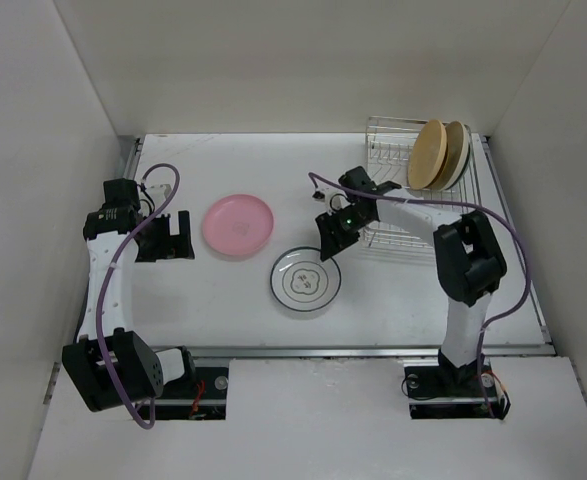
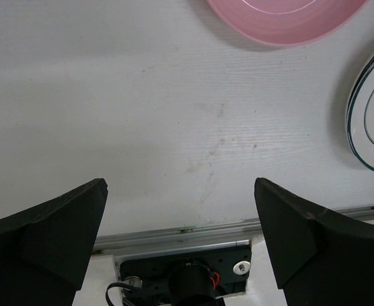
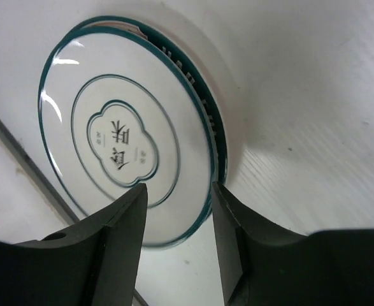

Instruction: Unload the plates from the dish rack

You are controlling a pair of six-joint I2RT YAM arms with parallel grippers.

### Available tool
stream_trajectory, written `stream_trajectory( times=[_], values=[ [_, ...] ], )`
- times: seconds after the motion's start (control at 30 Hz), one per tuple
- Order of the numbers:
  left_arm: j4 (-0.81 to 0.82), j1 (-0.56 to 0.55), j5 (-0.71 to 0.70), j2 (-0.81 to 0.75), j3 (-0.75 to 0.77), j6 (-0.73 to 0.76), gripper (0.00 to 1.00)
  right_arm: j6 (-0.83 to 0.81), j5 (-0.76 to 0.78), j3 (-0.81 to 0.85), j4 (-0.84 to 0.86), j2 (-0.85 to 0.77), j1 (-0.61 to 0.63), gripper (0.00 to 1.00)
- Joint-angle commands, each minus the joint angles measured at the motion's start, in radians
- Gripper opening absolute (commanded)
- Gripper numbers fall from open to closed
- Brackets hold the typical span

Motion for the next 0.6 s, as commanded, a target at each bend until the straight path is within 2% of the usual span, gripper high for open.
stream_trajectory(
  times=[0.0,0.23,0.27,0.3,0.4,0.43,0.53,0.57],
  values=[
    [-0.018,0.006,0.012,-0.019,-0.006,0.016,1.0,0.026,0.108,0.07,0.015,-0.133,0.008,0.51],
    [-0.018,0.006,0.012,-0.019,-0.006,0.016,1.0,0.092,0.368,0.153,-0.011,-0.308,0.019,0.52],
    [-0.018,0.006,0.012,-0.019,-0.006,0.016,1.0,0.135,0.421,0.153,0.021,-0.332,0.019,0.56],
    [-0.018,0.006,0.012,-0.019,-0.006,0.016,1.0,0.164,0.558,0.163,0.041,-0.355,0.002,0.58],
    [-0.018,0.006,0.012,-0.019,-0.006,0.016,1.0,0.27,0.777,0.197,0.095,-0.386,-0.052,0.6],
    [-0.018,0.006,0.012,-0.019,-0.006,0.016,1.0,0.293,0.896,0.22,0.095,-0.386,-0.096,0.6],
    [-0.018,0.006,0.012,-0.028,-0.006,0.016,1.0,0.348,1.035,0.336,0.069,-0.313,-0.188,0.61],
    [-0.018,0.006,0.012,-0.028,-0.006,0.016,1.0,0.359,1.035,0.39,0.069,-0.295,-0.217,0.61]
  ],
)
